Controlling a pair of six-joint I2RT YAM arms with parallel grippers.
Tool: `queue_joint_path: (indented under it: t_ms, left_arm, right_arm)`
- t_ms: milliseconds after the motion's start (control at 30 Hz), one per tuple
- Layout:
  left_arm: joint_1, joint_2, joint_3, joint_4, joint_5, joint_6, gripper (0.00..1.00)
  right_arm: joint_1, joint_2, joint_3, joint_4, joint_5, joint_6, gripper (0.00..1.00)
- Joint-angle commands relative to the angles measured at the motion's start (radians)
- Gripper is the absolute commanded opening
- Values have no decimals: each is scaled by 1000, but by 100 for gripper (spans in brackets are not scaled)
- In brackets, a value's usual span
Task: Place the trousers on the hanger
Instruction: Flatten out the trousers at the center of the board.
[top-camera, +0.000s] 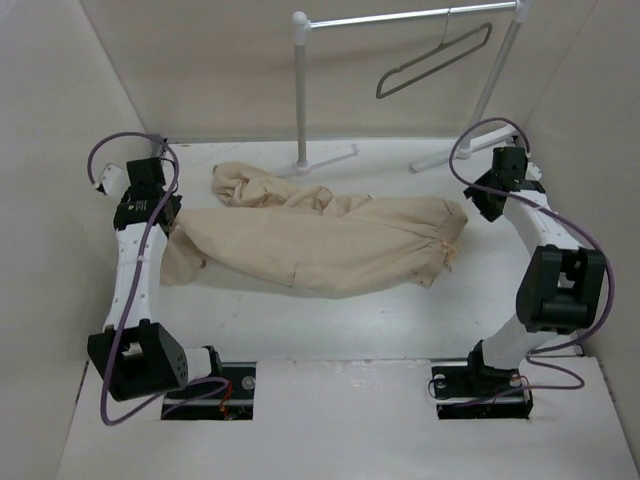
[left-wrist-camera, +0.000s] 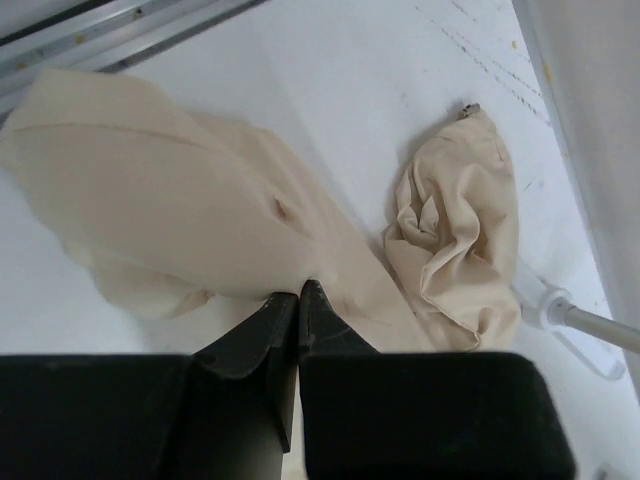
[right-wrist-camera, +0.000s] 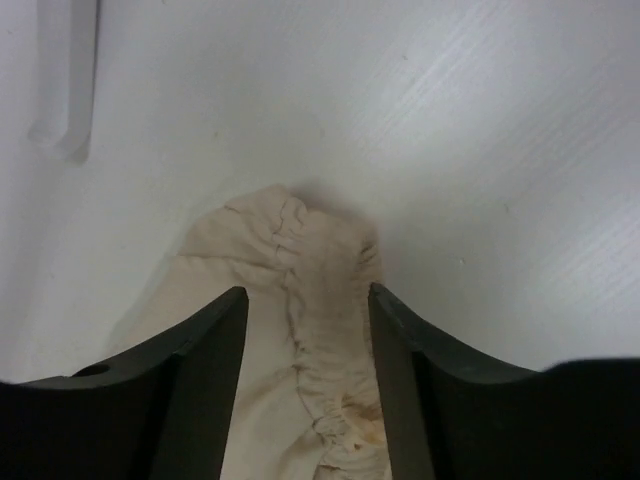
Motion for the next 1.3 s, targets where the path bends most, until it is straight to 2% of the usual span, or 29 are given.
queue_joint_path:
  t_ms: [0, 33, 100, 133, 167, 200, 233, 267, 367, 467, 533, 633, 733, 900, 1000, 1067, 1100, 1267]
  left_arm:
    - [-39, 38, 18, 114, -64, 14, 0]
    - [-43, 69, 29, 127, -68, 14, 0]
    - [-43, 125, 64, 148, -71, 14, 0]
    - [-43, 156, 93, 154, -71, 16, 0]
    - [-40, 187, 127, 156, -68, 17, 0]
    - [-39, 219, 166, 156, -68, 20, 0]
    - [-34, 250, 203, 156, -66, 22, 0]
    - [-33, 283, 239, 156, -66, 25, 0]
    - [-33, 383, 323, 150, -75, 43, 0]
    - [-36, 475, 381, 139, -74, 66, 5]
    - [-37, 517, 414, 121, -63, 89, 19]
    - [-43, 493, 396, 104, -77, 90, 39]
    - [-45, 398, 314, 104, -84, 80, 50]
    - [0, 155, 63, 116, -86, 47, 53]
    - [47, 11, -104, 109, -75, 5, 52]
    - [81, -40, -180, 101, -59, -19, 52]
    - [104, -55, -213, 95, -43, -35, 52]
    - [202, -54, -298, 78, 75, -101, 52]
  right_arm:
    - [35, -77, 126, 18, 24, -59, 65]
    - [67, -134, 82, 2, 38, -65, 67]
    - [136, -275, -53, -1, 57, -70, 62]
    - [181, -362, -142, -4, 64, -61, 53]
    - [217, -445, -229, -13, 56, -32, 36]
    - [263, -517, -312, -28, 35, 5, 24]
    - [308, -571, -387, -59, 7, 42, 17]
    - [342, -617, -458, -88, -17, 101, 15]
    - [434, -700, -625, -88, -54, 252, 21]
    - [465, -710, -698, -61, -62, 329, 48]
    - [454, -664, -704, -24, -67, 329, 56]
    - [445, -544, -672, 37, -91, 308, 60]
    - [448, -426, -633, 100, -94, 307, 60]
    - [457, -351, -630, 171, -82, 327, 56]
    - [436, -305, -613, 177, -71, 329, 38]
    - [411, -298, -595, 172, -54, 331, 18]
    - [394, -314, -587, 165, -44, 329, 13]
    - [246, -493, -566, 65, 61, 286, 7]
